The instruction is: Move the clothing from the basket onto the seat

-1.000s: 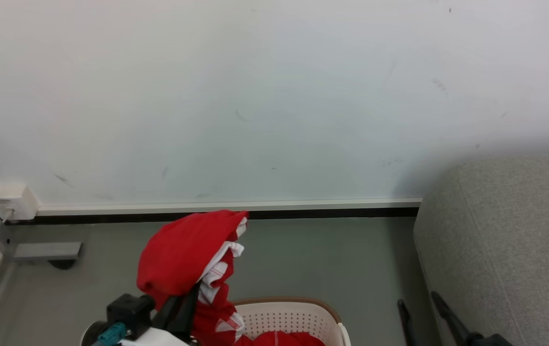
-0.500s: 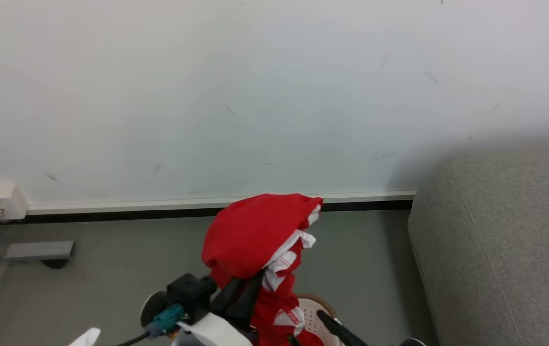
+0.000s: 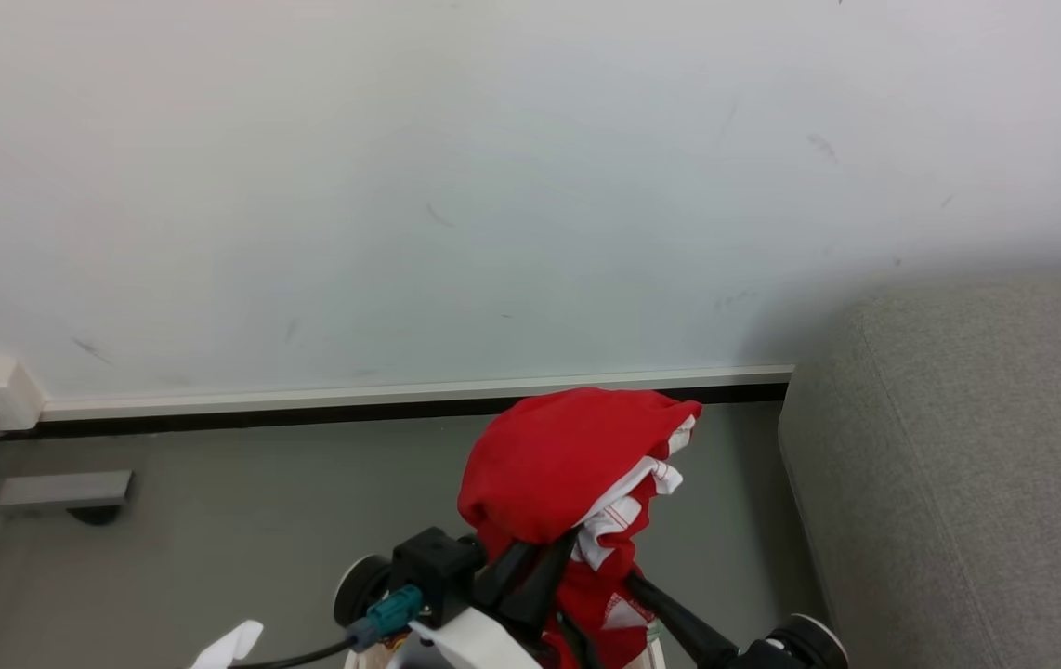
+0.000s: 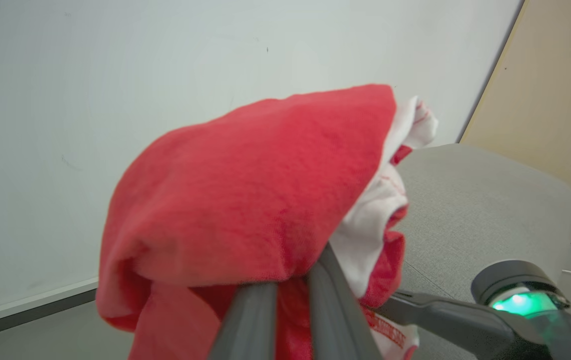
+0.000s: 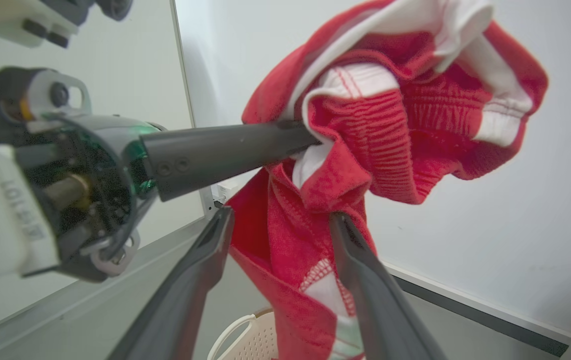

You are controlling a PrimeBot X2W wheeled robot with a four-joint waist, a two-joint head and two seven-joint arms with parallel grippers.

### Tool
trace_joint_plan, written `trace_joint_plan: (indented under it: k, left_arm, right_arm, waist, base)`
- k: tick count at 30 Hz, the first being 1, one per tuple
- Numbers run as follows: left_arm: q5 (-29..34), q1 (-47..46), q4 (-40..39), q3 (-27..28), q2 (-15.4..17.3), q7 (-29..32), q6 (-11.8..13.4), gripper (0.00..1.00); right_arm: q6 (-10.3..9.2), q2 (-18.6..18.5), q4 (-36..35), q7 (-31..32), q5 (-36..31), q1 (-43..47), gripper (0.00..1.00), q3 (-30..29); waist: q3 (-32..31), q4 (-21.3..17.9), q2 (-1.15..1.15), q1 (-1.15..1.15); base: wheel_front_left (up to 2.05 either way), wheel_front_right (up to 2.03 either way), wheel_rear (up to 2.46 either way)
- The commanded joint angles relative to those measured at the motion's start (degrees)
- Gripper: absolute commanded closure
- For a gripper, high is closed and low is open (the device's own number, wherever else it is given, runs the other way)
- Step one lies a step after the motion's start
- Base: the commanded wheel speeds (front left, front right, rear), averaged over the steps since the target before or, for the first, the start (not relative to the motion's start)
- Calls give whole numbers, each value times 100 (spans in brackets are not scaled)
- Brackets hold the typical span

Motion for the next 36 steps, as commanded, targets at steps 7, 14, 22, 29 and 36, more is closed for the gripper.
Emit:
trace_joint_plan:
  k: [7, 14, 22, 29, 36]
  left_arm:
    - [-47, -32, 11, -36, 44, 46, 7, 100]
    - [-60, -75, -161, -149, -8, 116, -30, 100]
    - [-138, -22, -382, -336, -102, 280, -122, 100]
    - [-320, 107, -575, -472, -167, 450, -231, 100]
    - [-456, 142, -474, -434, -87, 460, -237, 100]
  right_arm:
    - [-17, -21, -15, 5, -274, 100, 0, -405]
    - [-17, -21, 150, 5, -227, 56, 0, -380]
    - [-17, -23, 315, 5, -156, -25, 0, -304]
    - [-17, -21, 377, 5, -69, -116, 24, -367]
    - [-17, -22, 239, 4, 17, -141, 100, -388]
  waist:
    - [16, -66, 0, 0]
    - [25, -48, 0, 0]
    - [27, -28, 0, 0]
    - [61, -49, 0, 0]
    - [92, -120, 0, 0]
  base:
    - [0, 0, 0]
    - [0, 0, 0]
    - [0, 0, 0]
    - [0, 0, 0]
    - [0, 0, 0]
